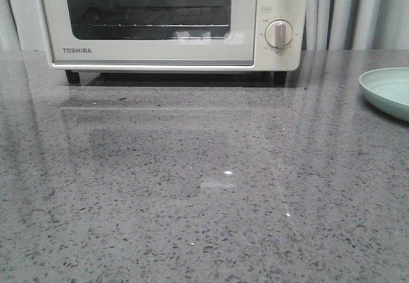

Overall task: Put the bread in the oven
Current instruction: 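Pull the oven door handle down with the left gripper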

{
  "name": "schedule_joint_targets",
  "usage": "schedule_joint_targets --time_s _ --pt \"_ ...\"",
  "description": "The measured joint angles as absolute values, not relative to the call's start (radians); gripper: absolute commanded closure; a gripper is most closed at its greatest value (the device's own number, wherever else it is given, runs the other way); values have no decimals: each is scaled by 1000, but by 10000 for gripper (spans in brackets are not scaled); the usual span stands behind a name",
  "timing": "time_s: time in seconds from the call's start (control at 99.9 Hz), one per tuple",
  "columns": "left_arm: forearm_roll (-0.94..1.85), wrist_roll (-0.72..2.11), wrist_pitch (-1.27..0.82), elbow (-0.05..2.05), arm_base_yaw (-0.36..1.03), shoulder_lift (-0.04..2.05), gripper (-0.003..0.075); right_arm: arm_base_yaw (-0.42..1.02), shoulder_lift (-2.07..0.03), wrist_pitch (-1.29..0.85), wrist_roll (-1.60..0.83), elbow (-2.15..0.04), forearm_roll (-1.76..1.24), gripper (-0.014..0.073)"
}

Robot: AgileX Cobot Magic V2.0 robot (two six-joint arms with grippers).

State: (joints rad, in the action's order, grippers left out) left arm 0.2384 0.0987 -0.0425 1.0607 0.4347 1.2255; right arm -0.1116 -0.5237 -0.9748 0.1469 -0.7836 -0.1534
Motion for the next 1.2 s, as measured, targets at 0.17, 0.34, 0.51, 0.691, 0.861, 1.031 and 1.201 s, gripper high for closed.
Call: schedule_joint_targets --time_s 0.17,0.34,0.51,0.691,0.861,1.031,1.201 --pt "237 99 -62 1166 441 1350 741 -112 -527 -975 147 -784 -153 655" --pt "237 101 -81 1232 441 1441 741 -112 -527 -975 147 -784 -153 655" --pt "237 101 -84 1244 441 1491 741 -112 -527 -975 147 -784 -153 655" --pt "237 101 -84 1244 441 1517 741 -112 -527 -975 147 -784 -153 655" --pt "237 101 -70 1252 441 1544 741 -112 -527 -975 146 -784 -153 655" --pt "235 101 -104 1260 441 1548 741 -112 -527 -982 146 -795 -153 655" --pt "235 102 -73 1203 445 1525 741 -112 -527 -990 146 -848 -153 655"
